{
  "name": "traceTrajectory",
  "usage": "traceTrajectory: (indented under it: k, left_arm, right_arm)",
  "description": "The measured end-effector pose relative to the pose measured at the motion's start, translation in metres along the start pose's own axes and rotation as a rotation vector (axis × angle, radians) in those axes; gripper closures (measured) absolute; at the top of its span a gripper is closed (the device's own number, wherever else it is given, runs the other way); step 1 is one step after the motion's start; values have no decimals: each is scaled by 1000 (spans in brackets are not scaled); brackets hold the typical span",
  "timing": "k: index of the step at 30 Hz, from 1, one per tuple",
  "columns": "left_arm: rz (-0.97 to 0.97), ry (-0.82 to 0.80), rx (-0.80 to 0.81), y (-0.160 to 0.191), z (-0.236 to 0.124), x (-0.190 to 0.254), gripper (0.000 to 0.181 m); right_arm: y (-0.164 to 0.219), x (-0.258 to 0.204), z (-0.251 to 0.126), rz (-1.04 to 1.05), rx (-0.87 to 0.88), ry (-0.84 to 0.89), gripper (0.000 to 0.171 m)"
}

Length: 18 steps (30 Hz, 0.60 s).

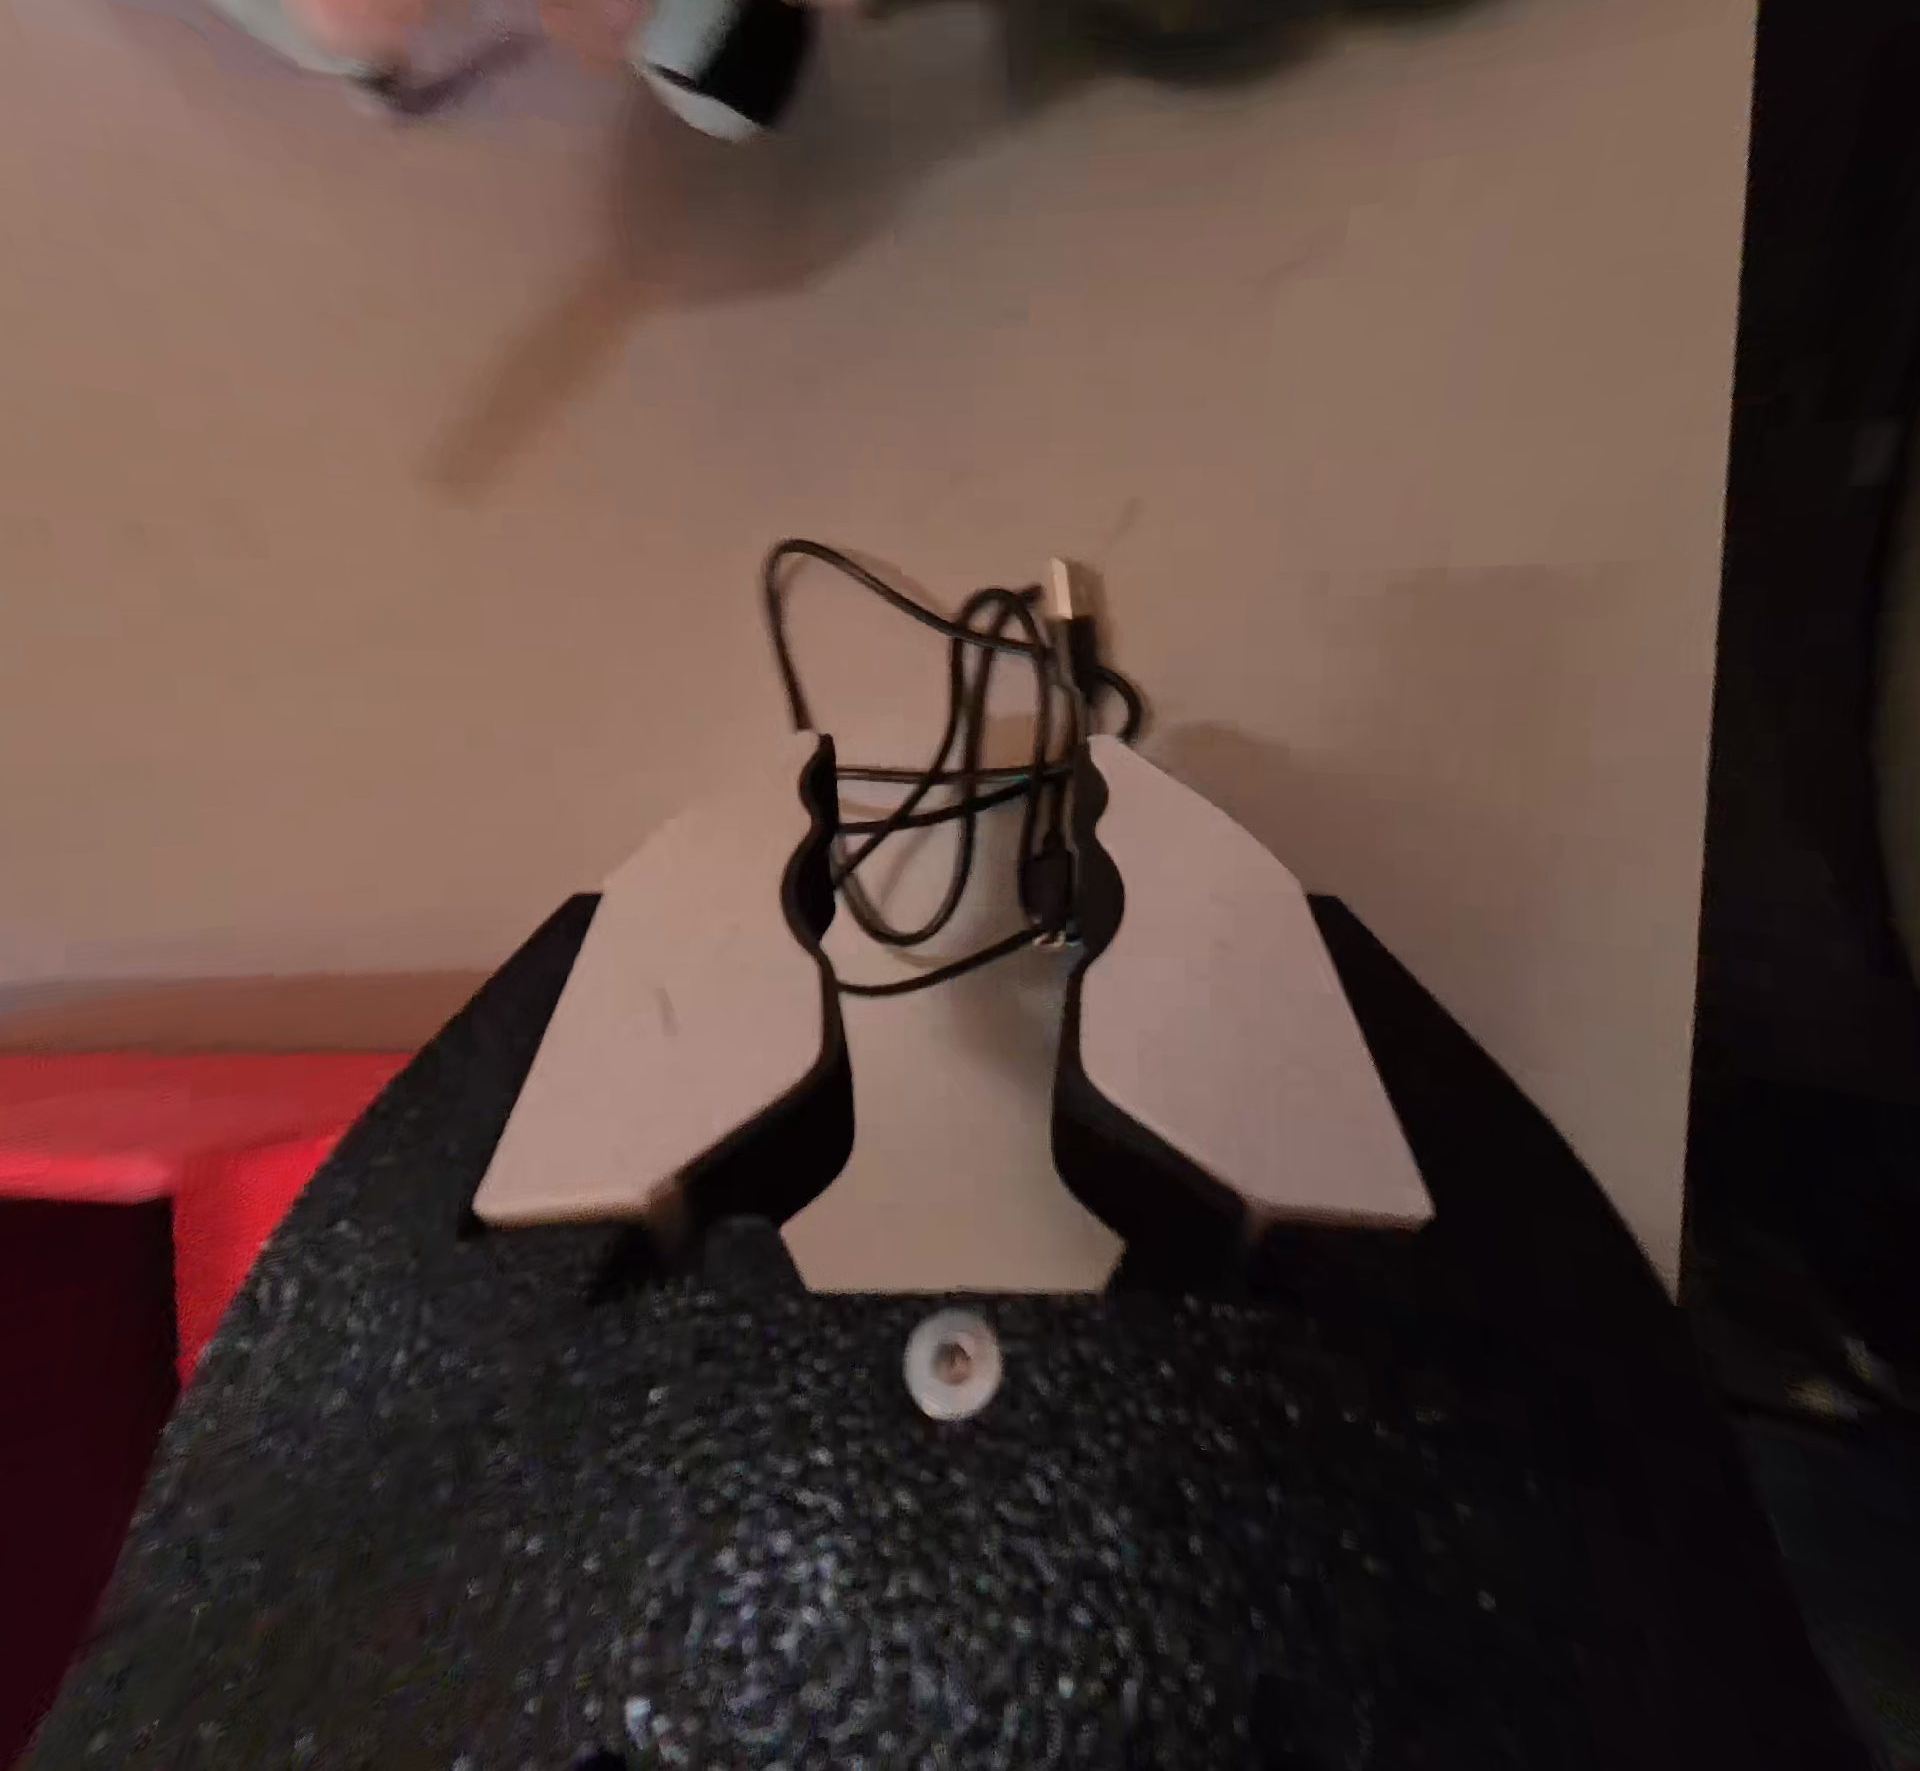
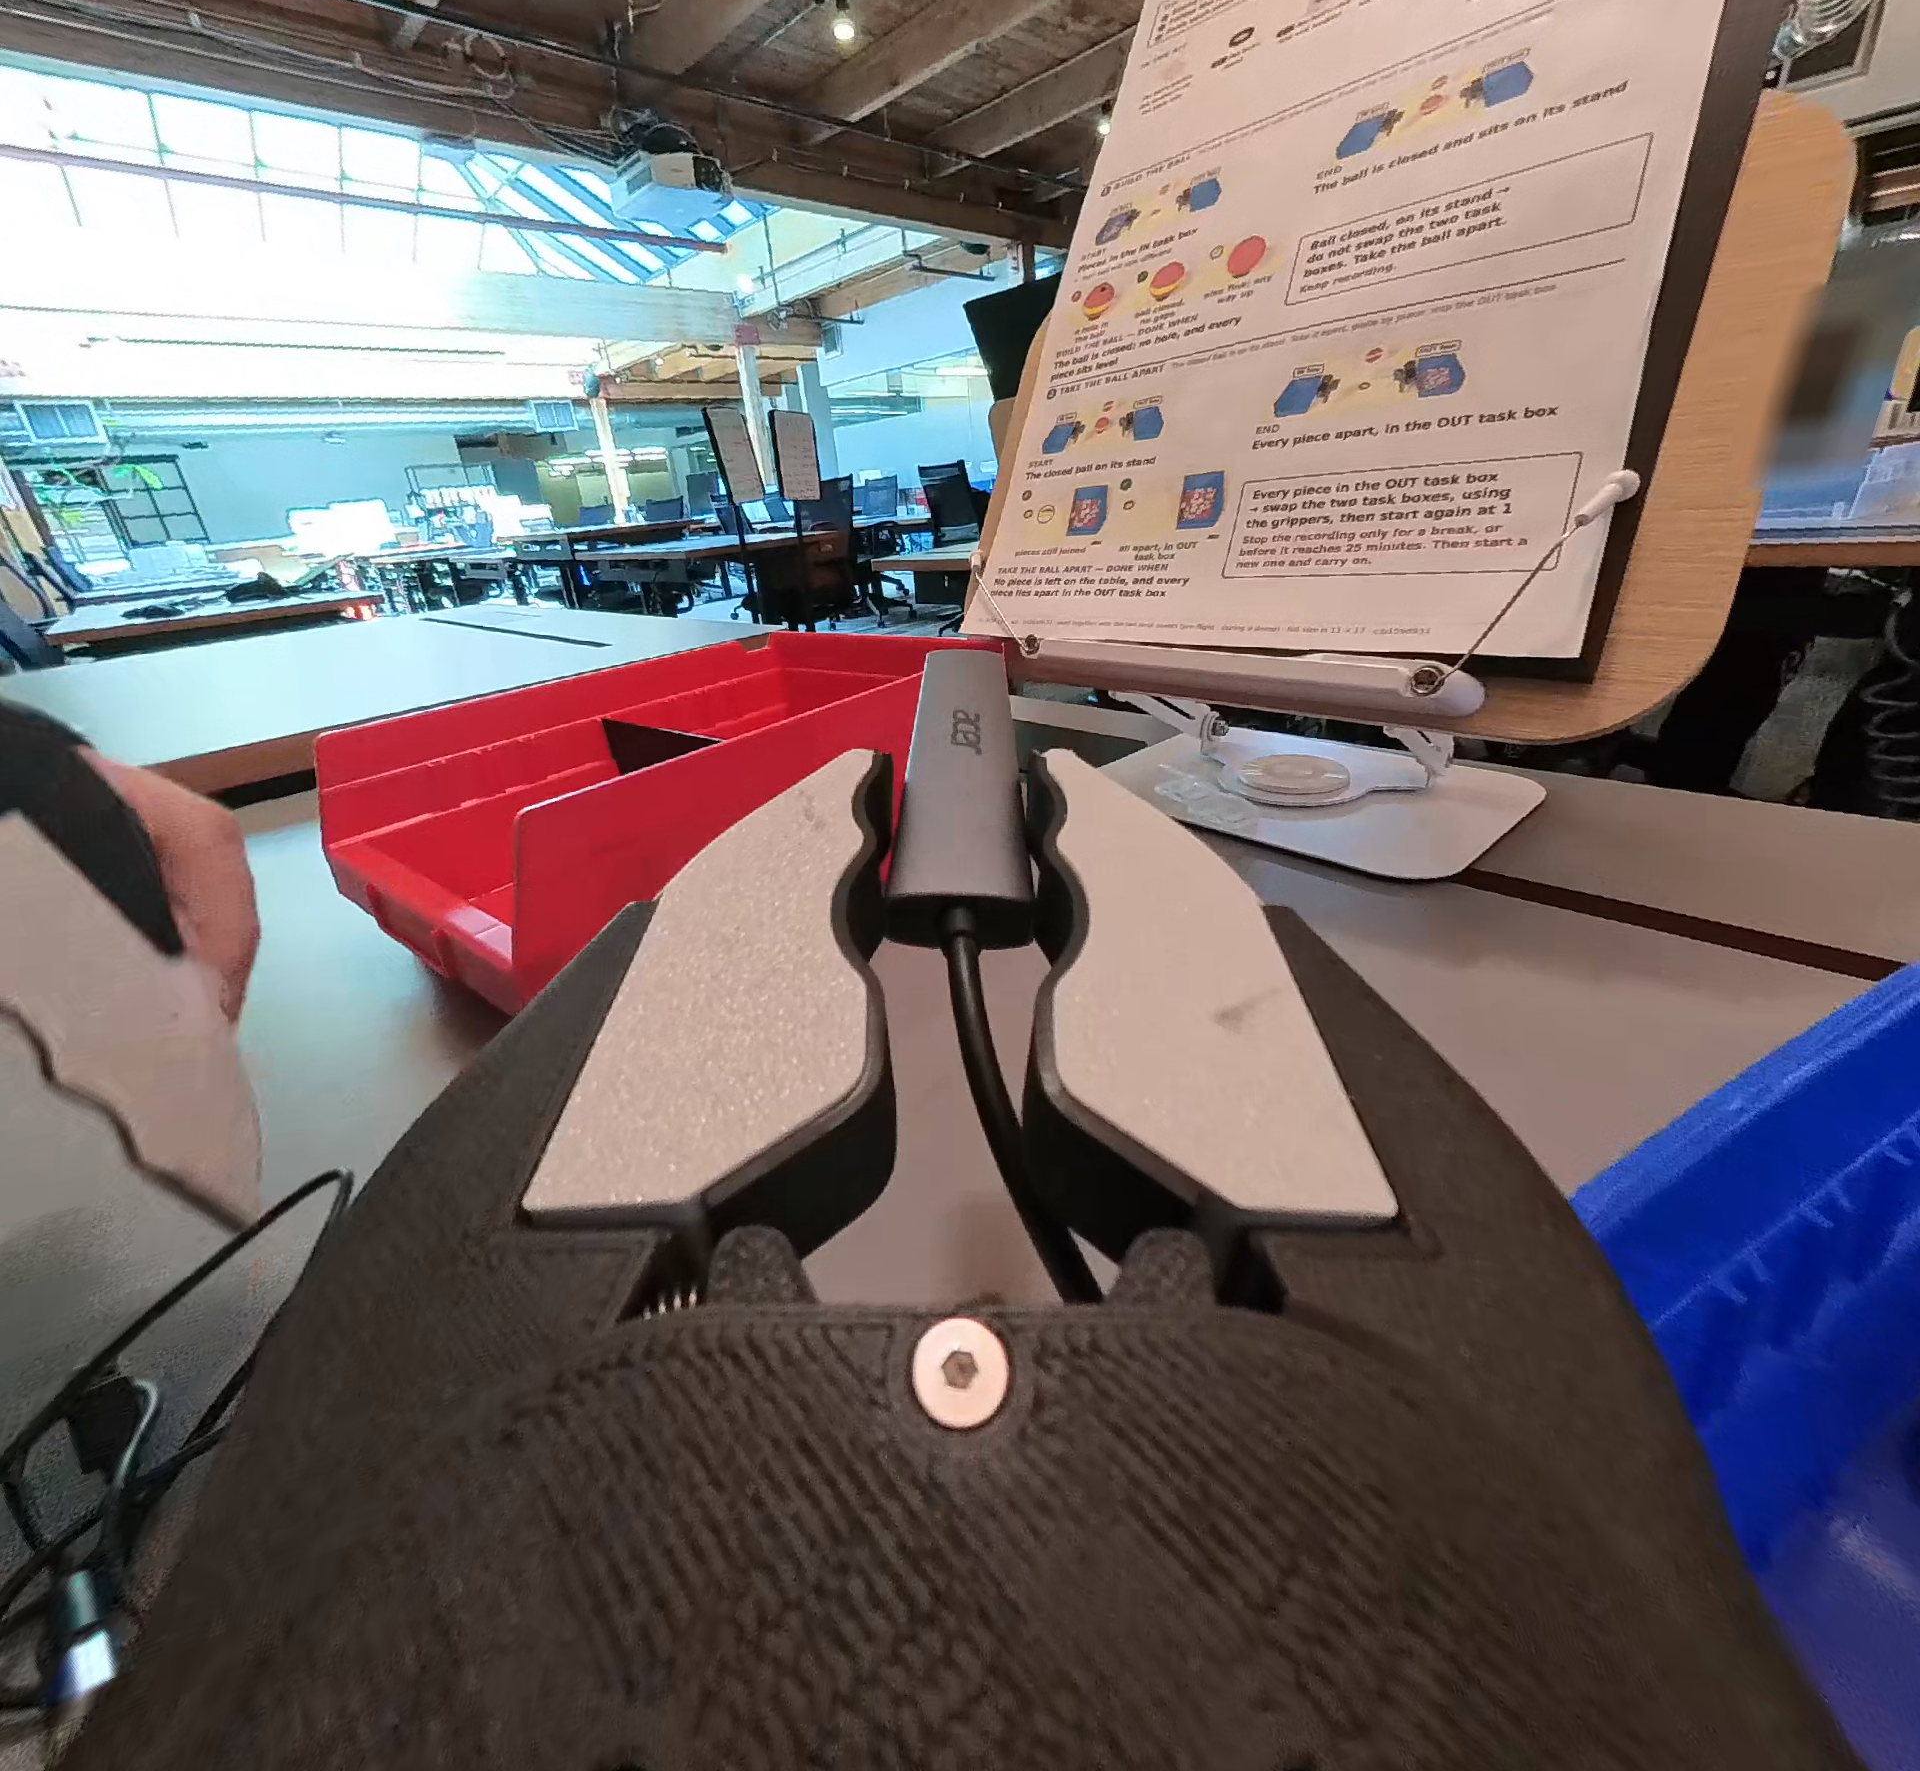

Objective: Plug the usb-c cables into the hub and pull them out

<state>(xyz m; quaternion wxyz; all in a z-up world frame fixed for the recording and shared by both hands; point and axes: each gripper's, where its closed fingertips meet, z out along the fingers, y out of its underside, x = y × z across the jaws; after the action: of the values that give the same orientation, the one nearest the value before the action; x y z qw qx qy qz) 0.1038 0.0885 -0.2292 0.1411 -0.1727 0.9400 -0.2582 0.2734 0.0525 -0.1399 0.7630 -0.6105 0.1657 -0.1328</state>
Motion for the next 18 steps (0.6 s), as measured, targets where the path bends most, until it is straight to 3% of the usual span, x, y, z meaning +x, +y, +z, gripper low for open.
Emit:
traceTrajectory:
  k: [4,6,11,14,18]
  left_arm:
    - [-359,-165,33,21,-24,-34,143]
    - [-503,-152,9,38,-21,-32,147]
    - [-293,-53,21,48,-10,14,155]
    - [-301,-59,-59,63,0,24,155]
    - [-265,-69,-16,56,14,27,153]
  right_arm:
    - [2,0,1,2,-7,-2,146]
    - [3,-1,1,1,-13,-7,146]
    - [6,-4,2,-15,-25,-13,146]
    - [7,-4,3,-16,-27,-15,146]
    - [9,-5,3,-23,-36,-18,146]
